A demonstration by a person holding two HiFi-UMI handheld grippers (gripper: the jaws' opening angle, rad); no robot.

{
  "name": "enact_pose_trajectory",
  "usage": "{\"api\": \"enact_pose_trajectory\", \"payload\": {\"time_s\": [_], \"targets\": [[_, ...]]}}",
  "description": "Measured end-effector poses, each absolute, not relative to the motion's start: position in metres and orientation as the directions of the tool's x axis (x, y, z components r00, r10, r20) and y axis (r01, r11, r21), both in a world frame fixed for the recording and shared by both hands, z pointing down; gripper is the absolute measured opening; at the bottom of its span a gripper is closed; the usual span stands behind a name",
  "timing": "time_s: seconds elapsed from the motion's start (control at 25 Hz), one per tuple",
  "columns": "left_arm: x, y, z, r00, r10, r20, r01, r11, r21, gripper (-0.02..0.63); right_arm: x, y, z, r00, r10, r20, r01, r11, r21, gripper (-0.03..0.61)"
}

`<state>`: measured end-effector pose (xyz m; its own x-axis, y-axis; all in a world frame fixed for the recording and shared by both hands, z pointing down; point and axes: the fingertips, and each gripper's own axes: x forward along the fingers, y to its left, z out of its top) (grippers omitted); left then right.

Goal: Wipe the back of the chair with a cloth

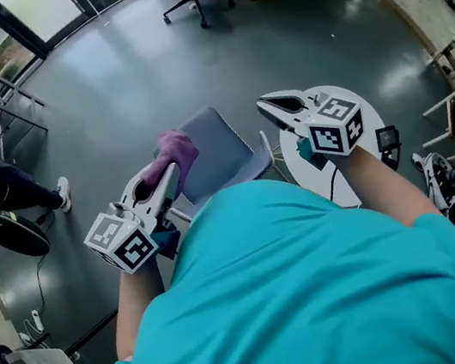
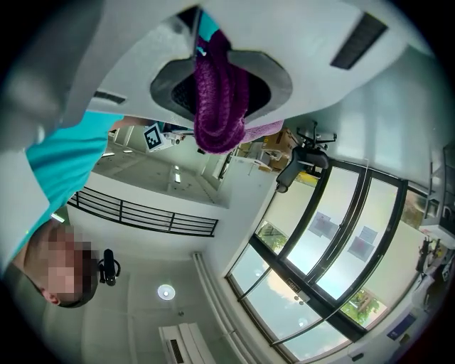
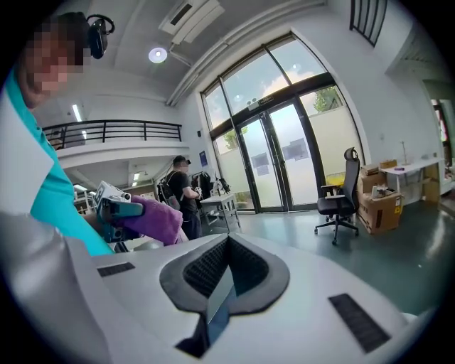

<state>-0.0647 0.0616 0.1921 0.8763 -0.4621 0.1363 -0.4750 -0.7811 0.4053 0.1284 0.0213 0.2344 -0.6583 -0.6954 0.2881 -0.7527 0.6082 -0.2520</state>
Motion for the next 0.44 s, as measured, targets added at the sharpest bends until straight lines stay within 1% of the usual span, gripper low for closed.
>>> {"api": "enact_pose_trajectory", "payload": {"time_s": [0.08, 0.44], "targets": [[-0.069, 0.058, 0.187, 0.871, -0.475, 0.126, -0.482, -0.778, 0.402, 0.058, 0.129, 0.016, 0.234, -0.657, -0.697, 0.287, -0.754, 0.606, -0.255, -0.009], [-0.107, 0.053, 0.186, 0.839, -0.530, 0.126, -0.530, -0.738, 0.417, 0.058, 0.085, -0.001, 0.224, -0.705, -0.655, 0.271, -0.708, 0.666, -0.234, -0.009]]}}
